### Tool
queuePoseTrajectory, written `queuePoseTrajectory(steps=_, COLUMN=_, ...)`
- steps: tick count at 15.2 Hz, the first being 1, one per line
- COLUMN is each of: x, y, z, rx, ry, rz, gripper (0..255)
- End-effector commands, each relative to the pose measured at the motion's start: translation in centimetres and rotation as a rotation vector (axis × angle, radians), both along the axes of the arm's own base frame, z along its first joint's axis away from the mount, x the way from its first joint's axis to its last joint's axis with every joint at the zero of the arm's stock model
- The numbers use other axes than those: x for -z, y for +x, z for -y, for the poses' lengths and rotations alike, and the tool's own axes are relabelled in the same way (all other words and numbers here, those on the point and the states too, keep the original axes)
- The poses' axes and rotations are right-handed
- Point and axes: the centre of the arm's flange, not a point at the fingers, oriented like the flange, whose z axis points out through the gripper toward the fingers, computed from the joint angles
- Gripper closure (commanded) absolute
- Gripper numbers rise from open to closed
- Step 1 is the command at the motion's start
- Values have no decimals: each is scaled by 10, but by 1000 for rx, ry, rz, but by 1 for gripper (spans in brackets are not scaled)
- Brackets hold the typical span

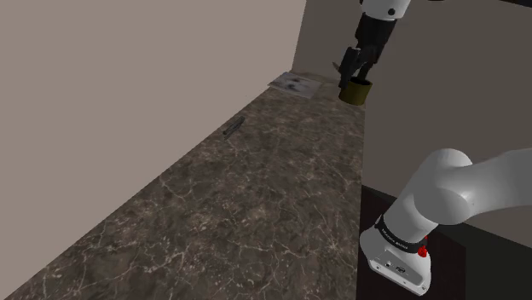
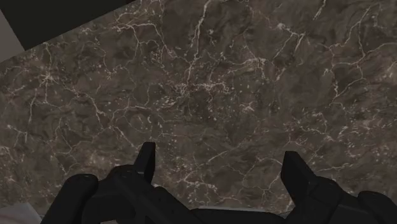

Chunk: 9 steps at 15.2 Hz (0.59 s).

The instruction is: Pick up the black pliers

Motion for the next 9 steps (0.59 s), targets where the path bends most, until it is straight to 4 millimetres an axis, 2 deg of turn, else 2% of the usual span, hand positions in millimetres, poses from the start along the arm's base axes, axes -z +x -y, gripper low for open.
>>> queuePoseTrajectory(steps=1, x=0, y=0, z=0, rx=0, ry=0, rz=0, gripper=0)
queuePoseTrajectory(steps=9, x=64, y=69, z=-49, rx=244, ry=7, rz=36, gripper=0)
